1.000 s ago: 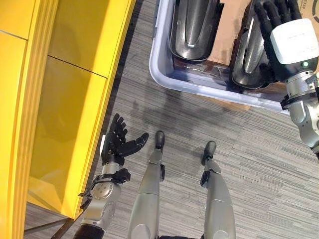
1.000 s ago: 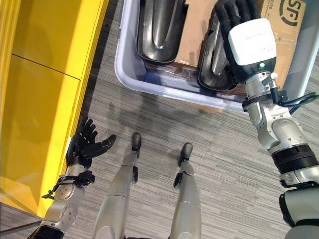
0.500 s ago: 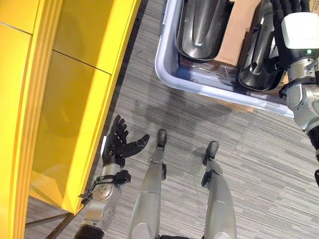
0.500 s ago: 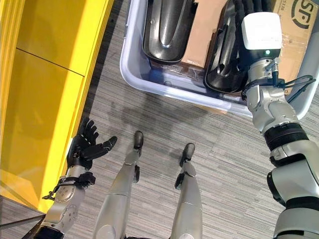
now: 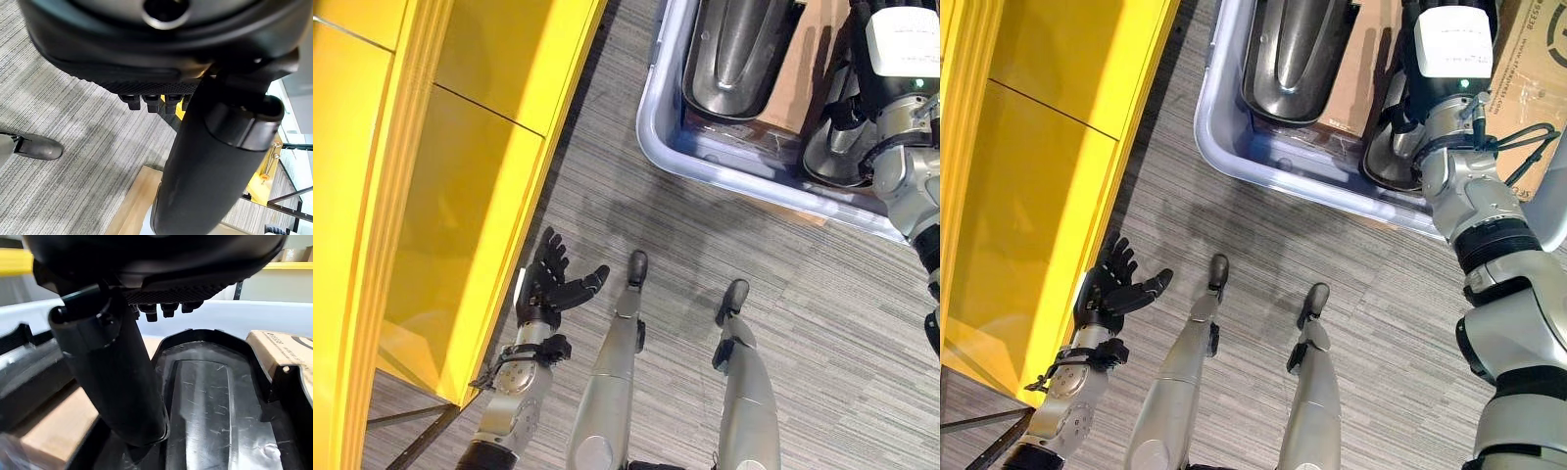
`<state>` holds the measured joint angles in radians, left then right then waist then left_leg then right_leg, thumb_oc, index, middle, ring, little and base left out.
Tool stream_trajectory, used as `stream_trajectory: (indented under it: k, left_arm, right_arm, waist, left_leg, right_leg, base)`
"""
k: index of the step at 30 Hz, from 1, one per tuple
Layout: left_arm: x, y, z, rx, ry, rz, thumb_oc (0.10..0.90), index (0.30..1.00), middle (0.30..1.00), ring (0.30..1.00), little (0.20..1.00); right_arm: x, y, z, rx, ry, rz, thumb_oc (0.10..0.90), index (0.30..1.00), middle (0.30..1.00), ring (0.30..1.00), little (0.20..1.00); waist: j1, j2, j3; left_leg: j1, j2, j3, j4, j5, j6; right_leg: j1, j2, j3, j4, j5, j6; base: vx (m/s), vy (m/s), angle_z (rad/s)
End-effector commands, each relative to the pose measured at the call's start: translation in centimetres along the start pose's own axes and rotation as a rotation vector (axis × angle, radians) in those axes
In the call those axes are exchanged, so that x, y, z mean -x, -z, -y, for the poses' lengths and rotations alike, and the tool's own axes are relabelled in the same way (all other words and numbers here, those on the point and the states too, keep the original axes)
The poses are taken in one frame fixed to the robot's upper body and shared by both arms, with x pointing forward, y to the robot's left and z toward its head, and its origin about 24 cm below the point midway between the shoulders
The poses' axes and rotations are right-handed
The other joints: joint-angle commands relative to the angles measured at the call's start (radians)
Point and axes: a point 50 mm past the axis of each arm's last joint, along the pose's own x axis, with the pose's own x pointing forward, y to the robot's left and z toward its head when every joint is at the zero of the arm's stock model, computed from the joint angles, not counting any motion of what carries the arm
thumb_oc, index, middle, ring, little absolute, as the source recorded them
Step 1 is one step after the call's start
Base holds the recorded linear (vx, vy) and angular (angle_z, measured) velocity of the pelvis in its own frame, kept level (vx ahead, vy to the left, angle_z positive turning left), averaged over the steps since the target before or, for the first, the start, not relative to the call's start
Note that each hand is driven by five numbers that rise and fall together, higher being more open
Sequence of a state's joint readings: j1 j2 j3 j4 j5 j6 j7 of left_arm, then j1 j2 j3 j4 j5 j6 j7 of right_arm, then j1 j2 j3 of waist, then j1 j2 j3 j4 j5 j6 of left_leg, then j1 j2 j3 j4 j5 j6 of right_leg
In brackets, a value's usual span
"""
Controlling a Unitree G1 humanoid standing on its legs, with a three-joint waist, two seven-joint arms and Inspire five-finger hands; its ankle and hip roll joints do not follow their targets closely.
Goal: Move parts from the plastic box to the shelf.
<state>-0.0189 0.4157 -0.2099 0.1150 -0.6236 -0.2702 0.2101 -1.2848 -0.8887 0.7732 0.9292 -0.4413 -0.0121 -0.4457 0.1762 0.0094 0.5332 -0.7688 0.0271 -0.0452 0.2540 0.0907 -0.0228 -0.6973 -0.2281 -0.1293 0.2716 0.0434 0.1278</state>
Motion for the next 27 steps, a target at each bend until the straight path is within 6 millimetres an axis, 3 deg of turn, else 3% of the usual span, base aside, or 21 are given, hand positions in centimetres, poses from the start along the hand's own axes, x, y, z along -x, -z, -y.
stream_trajectory:
  k: [1,12,27]
  left_arm:
    - [0.4,-2.8,-0.1,0.007,0.033,0.148,0.900,1.000,1.000,1.000,1.000]
    - [0.3,-3.4,0.0,-0.009,0.051,0.171,0.900,1.000,1.000,1.000,1.000]
    - [0.3,-3.8,-0.6,-0.025,0.042,0.182,0.900,1.000,1.000,1.000,1.000]
  right_arm:
    - [-2.4,1.2,6.8,0.083,0.221,-0.009,0.900,1.000,1.000,1.000,1.000]
    - [-3.6,1.7,9.3,0.278,0.246,-0.009,0.900,1.000,1.000,1.000,1.000]
    - [-4.1,2.7,12.8,0.412,0.306,-0.024,0.900,1.000,1.000,1.000,1.000]
  waist:
    - [-0.001,0.043,-0.013]
    - [0.016,0.059,-0.013]
    - [0.016,0.076,-0.013]
  left_leg:
    - [-0.064,0.024,-0.004,0.071,-0.061,-0.017]
    - [-0.073,0.014,-0.012,0.064,-0.052,-0.021]
    - [-0.081,0.015,-0.007,0.071,-0.047,-0.033]
  right_leg:
    - [0.198,-0.010,0.045,0.001,-0.135,0.018]
    - [0.194,-0.011,0.038,0.008,-0.142,0.017]
    - [0.179,-0.014,0.033,0.032,-0.150,0.015]
  base:
    - [0.01,0.006,0.04]
    - [0.00,-0.002,0.02]
    - [0.00,-0.005,0.04]
